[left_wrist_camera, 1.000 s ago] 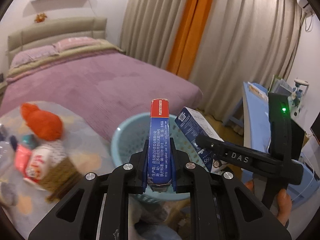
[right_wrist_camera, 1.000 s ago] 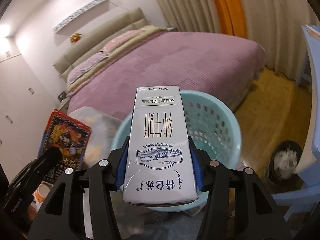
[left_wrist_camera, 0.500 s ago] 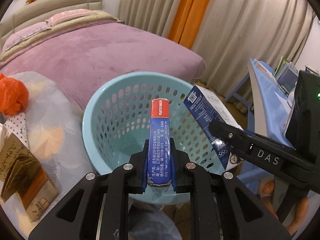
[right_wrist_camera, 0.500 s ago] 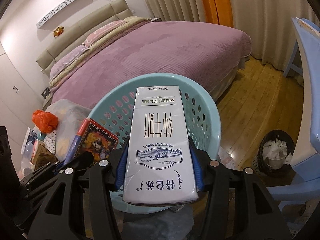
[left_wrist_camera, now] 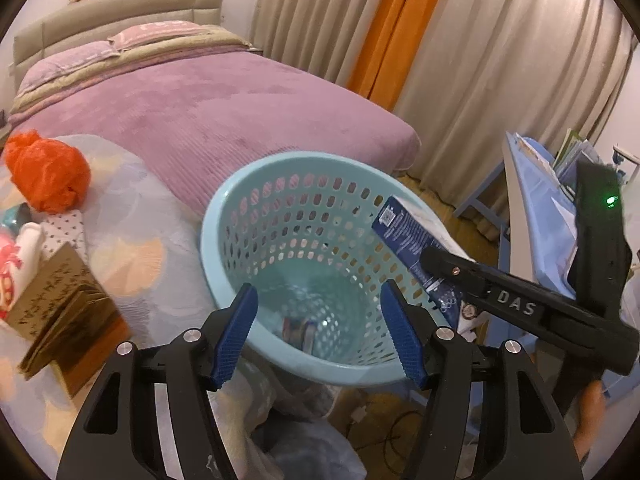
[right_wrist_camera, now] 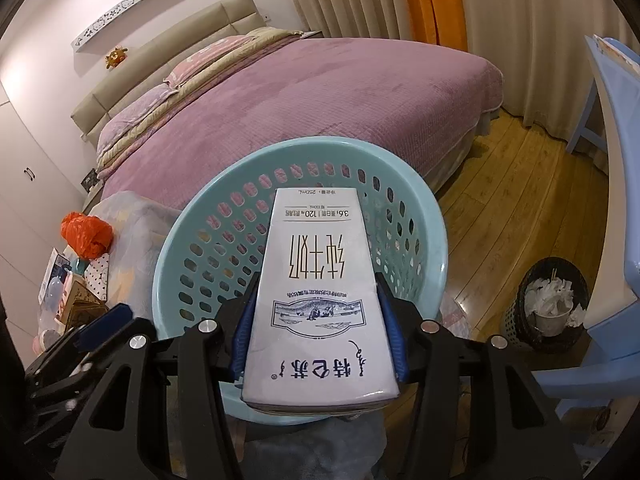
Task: Collect trash
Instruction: 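Carry both items over the blue basket and open both tools to drop them, then grasp the orange paper cup with the left tool while the right tool grasps the cardboard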
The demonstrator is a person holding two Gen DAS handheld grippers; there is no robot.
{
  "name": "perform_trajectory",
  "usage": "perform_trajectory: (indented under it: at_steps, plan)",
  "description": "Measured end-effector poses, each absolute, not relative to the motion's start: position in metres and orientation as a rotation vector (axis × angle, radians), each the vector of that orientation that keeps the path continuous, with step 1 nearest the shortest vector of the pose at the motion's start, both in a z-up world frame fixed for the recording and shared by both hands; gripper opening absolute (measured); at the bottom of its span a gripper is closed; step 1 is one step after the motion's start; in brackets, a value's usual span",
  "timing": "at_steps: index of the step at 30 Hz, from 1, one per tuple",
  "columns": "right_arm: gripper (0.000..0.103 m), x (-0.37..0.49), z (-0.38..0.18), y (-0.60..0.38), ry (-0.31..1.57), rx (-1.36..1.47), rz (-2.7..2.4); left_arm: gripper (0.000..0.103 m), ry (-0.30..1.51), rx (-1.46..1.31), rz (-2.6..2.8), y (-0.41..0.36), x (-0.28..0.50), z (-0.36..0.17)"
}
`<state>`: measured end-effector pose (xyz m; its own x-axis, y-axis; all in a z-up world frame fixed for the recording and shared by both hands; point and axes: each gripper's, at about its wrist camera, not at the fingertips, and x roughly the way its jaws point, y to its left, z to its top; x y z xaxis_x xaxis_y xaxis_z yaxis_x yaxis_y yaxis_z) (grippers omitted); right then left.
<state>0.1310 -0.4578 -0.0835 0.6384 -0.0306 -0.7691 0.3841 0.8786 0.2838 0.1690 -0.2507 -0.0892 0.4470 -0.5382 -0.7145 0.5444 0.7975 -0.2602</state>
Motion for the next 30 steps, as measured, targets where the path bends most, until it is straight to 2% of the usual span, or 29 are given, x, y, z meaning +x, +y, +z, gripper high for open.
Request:
perform_trajectory:
  at_steps: [4,5,6,8,18,22,30]
  plan:
    - [0.051,0.132,-0.083,-0.454,0.856,0.446,-0.240,0.063,0.860,-0.010,-0.666,-0.240,0.162,-0.080]
    - [0.055,0.132,-0.083,-0.454,0.856,0.448,-0.237,0.065,0.854,-0.012,-0.665,-0.238,0.160,-0.077]
    - [0.065,0.132,-0.082,-0.454,0.854,0.455,-0.233,0.067,0.845,-0.014,-0.663,-0.235,0.157,-0.075]
    - [0.070,0.131,-0.081,-0.453,0.844,0.468,-0.236,0.068,0.828,-0.016,-0.656,-0.231,0.153,-0.071]
    - [0.070,0.124,-0.054,-0.418,0.782,0.407,-0.141,0.074,0.699,-0.017,-0.561,-0.185,0.125,-0.040]
    - [0.070,0.122,-0.039,-0.391,0.748,0.353,-0.091,0.082,0.637,-0.049,-0.472,-0.150,0.116,-0.026]
    - [0.070,0.120,-0.021,-0.337,0.700,0.283,0.028,0.086,0.580,-0.076,-0.209,-0.068,0.108,-0.015]
